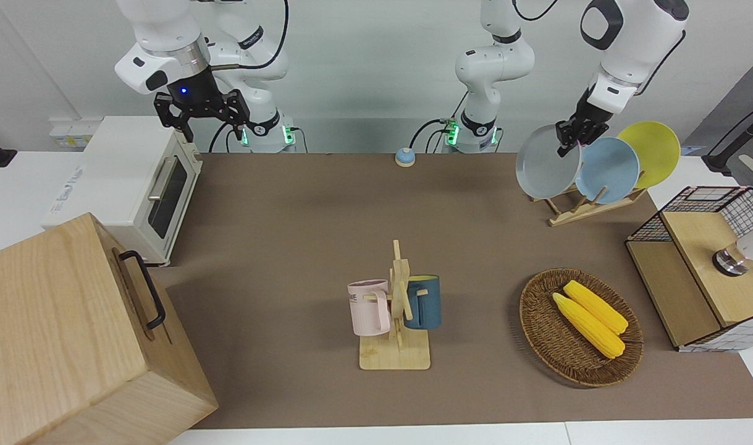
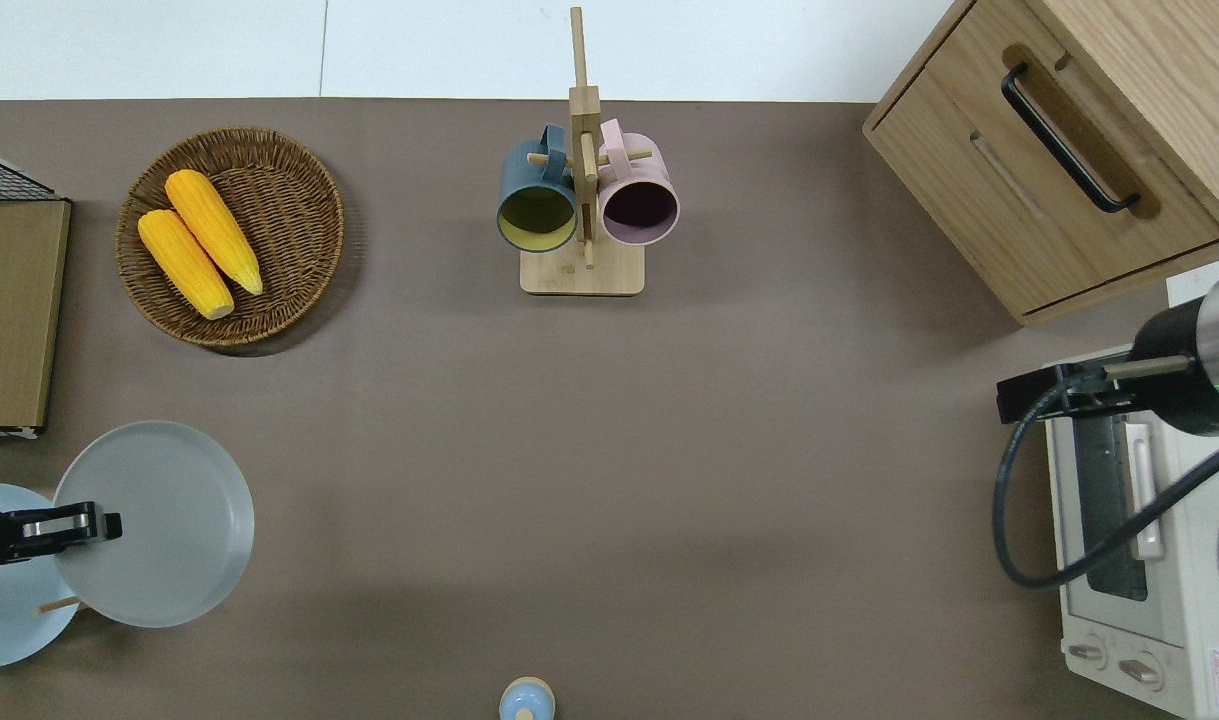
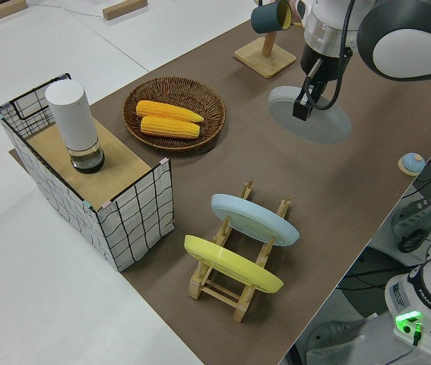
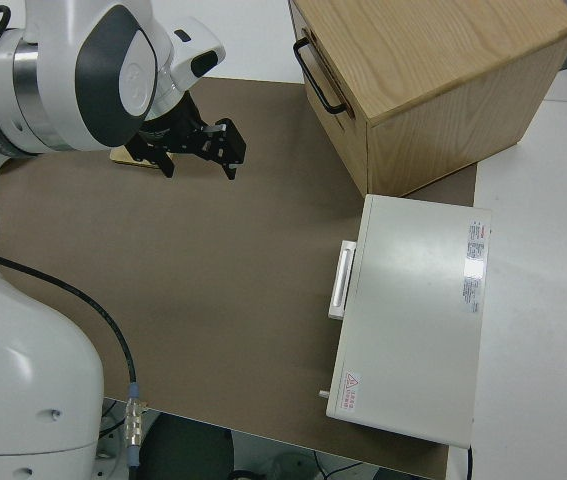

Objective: Pick gray plate from low plate rack and place it on table with left arm
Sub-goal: 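Carry the gray plate away from the rack toward open table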

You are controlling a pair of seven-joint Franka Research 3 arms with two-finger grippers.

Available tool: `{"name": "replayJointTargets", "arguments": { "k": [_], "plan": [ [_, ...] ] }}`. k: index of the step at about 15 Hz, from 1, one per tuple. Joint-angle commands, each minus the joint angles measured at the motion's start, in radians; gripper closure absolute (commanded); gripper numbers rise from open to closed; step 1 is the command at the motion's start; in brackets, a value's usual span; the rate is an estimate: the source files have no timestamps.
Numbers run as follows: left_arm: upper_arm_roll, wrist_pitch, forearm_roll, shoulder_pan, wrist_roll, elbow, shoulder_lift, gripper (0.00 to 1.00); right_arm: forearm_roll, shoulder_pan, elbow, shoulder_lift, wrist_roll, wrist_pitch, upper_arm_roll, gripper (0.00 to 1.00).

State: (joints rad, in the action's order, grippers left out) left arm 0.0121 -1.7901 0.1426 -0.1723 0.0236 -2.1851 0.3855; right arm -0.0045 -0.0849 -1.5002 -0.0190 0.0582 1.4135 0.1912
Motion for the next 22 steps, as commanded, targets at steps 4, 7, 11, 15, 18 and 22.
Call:
{"name": "replayJointTargets", "arguments": {
  "k": [4, 7, 11, 15, 18, 22],
  "plan": [
    [-0.006, 0.034, 0.162, 0.039, 0.004, -0.004, -0.008, 1.00, 0.006, -0.007, 0.006, -0.002, -0.001, -0.015, 0.005, 0.013],
    [-0.006, 0.032, 0.224, 0.059, 0.013, -0.019, -0.013, 1.00, 0.006, -0.007, 0.006, -0.002, -0.001, -0.015, 0.007, 0.013],
    [-0.011, 0.032, 0.267, 0.057, 0.131, -0.071, -0.014, 1.00, 0.006, -0.007, 0.006, -0.002, 0.000, -0.015, 0.007, 0.011],
    [-0.018, 0.024, 0.295, 0.051, 0.219, -0.107, -0.034, 1.00, 0.006, -0.007, 0.006, -0.002, -0.001, -0.015, 0.007, 0.011],
    [-0.011, -0.005, 0.295, 0.059, 0.233, -0.148, -0.034, 1.00, 0.006, -0.007, 0.006, -0.002, 0.000, -0.015, 0.005, 0.013],
    [-0.011, -0.026, 0.296, 0.059, 0.283, -0.188, -0.033, 1.00, 0.006, -0.007, 0.006, -0.002, 0.000, -0.015, 0.007, 0.011]
  ]
}}
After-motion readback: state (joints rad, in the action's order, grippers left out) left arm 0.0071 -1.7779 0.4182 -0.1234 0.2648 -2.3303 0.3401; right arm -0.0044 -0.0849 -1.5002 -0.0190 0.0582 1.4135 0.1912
